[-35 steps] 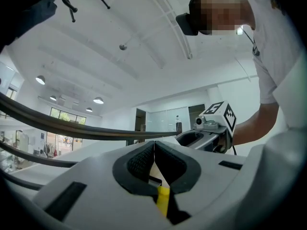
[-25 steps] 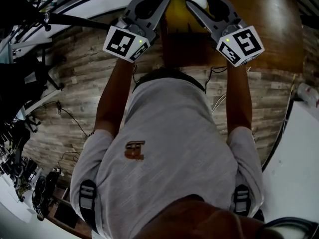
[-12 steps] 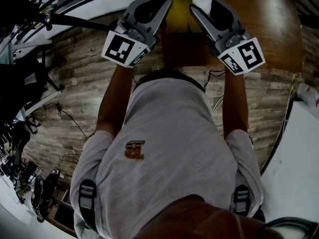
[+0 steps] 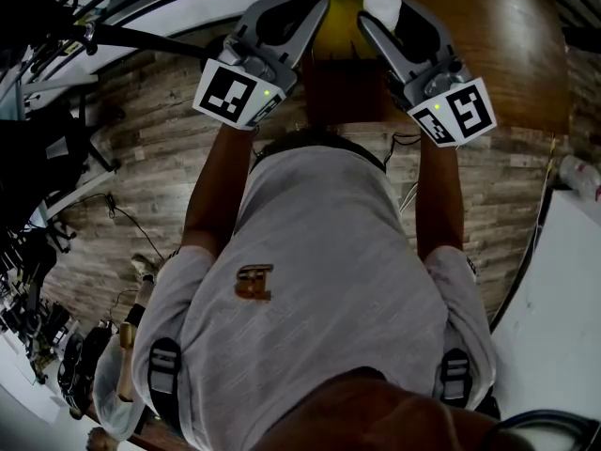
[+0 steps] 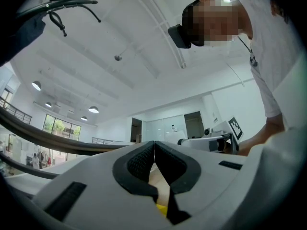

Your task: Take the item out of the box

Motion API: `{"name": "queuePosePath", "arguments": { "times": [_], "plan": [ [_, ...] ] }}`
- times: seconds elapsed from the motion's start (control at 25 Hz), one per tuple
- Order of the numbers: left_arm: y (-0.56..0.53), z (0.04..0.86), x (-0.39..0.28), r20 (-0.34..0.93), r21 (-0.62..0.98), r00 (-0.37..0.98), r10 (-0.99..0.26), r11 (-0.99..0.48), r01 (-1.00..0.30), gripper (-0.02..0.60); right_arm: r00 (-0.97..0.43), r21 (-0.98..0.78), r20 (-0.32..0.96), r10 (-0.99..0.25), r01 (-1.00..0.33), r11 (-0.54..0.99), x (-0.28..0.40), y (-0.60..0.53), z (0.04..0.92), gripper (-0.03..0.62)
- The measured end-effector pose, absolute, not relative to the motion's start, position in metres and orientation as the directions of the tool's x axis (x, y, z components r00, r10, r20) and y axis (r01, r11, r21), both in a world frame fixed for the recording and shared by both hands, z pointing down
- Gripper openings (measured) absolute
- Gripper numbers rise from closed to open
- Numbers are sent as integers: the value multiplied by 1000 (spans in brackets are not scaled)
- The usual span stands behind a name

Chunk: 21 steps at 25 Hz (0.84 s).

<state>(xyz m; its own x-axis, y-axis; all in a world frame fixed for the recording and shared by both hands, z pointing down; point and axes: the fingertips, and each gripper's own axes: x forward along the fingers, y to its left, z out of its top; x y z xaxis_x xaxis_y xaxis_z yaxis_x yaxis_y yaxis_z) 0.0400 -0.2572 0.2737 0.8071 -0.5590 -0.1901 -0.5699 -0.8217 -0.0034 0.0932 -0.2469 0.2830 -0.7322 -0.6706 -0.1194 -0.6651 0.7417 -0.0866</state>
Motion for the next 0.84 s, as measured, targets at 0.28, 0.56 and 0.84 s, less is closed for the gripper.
{"name": "queuePosePath", "arguments": {
  "times": [0.28, 0.56, 0.84],
  "plan": [
    [-252, 274, 41, -186, -6, 807, -560, -821, -571, 20, -728, -87, -121, -674, -669, 738, 97, -242, 283, 196],
    [-245, 269, 42, -192, -12, 806, -560, -820, -572, 20, -733, -78, -131, -667, -663, 744, 98, -236, 278, 196],
    [-244, 268, 41, -187, -15, 806, -562, -819, -574, 20, -740, -75, -130, -659, -656, 751, 95, -234, 277, 196]
  ]
}}
